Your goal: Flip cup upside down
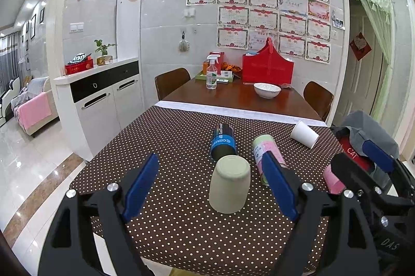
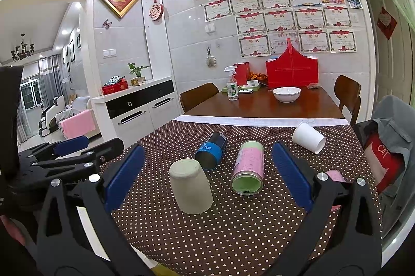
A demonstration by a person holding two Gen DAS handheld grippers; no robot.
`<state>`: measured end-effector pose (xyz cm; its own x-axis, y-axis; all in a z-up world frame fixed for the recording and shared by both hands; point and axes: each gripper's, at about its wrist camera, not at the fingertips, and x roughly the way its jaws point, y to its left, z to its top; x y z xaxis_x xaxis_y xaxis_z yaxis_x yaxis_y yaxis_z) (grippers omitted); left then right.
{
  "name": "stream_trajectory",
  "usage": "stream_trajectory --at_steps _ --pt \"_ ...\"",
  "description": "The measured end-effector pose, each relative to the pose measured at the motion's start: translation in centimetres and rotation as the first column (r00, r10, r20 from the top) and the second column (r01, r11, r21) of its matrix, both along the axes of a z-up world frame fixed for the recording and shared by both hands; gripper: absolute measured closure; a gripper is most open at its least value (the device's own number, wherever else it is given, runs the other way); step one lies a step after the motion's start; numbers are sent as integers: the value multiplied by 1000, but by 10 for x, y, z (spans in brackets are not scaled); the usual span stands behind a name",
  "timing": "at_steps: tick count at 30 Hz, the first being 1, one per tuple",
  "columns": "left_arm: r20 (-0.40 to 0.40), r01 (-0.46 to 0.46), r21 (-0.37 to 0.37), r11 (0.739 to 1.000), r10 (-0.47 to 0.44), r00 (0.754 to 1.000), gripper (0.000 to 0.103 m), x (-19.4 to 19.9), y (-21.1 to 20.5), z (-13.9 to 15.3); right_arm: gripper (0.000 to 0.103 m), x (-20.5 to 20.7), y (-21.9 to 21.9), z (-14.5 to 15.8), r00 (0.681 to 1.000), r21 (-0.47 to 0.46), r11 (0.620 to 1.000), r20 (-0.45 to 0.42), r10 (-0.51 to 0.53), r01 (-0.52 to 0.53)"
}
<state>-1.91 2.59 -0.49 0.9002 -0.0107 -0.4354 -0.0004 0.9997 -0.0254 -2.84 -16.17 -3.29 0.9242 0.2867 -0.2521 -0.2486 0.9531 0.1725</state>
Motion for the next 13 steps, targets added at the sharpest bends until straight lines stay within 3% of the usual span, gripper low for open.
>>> stream_trajectory --at_steps 13 --pt "-3 7 6 1000 -7 1000 22 1 -6 0 6 0 -1 -1 1000 6 1000 -7 -1 1"
